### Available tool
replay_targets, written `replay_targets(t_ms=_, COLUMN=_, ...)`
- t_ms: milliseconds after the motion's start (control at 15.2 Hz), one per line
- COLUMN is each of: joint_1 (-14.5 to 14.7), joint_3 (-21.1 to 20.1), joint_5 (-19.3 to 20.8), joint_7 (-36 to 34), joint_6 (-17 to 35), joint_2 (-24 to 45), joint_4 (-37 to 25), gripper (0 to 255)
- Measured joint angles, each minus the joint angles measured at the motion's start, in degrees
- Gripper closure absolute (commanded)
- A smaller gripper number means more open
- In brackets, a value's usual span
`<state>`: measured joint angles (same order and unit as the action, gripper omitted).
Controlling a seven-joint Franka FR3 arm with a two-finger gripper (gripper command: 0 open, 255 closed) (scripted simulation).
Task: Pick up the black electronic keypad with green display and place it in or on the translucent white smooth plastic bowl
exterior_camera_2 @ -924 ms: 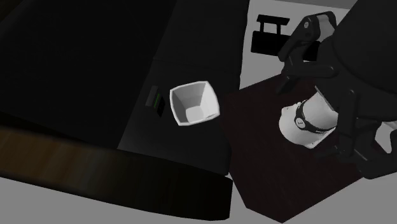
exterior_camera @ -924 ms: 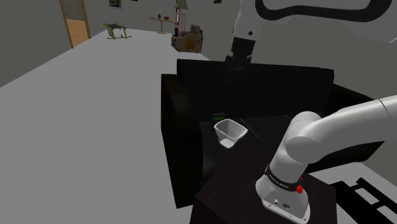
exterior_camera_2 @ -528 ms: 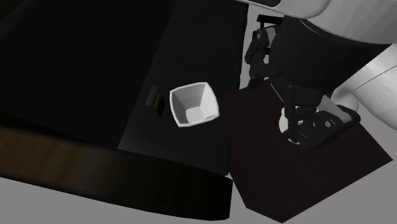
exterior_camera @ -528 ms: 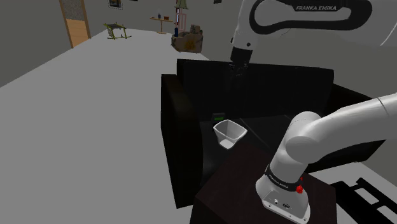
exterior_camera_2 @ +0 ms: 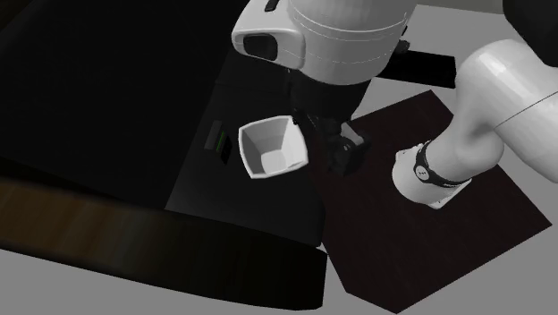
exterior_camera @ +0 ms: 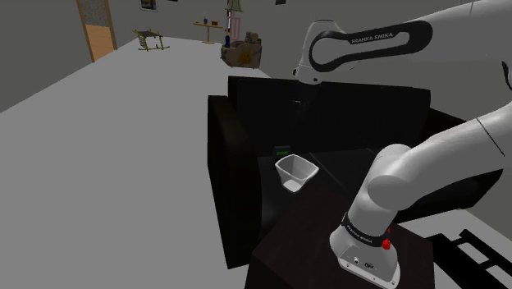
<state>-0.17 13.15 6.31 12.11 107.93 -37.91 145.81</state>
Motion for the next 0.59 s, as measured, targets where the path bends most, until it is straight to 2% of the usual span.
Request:
replay_targets(t_ms=396, joint_1=0.1, joint_3=6.7, joint_5=2.5, joint_7=10.3, joint_6=10.0, joint_2=9.3, joint_4=0.4, gripper=0)
replay_targets(t_ms=594, joint_1=0.8, joint_3=10.0, joint_5=2.3, joint_7=15.7, joint_6=14.9, joint_2=15.5, joint_4=-1.0, gripper=0)
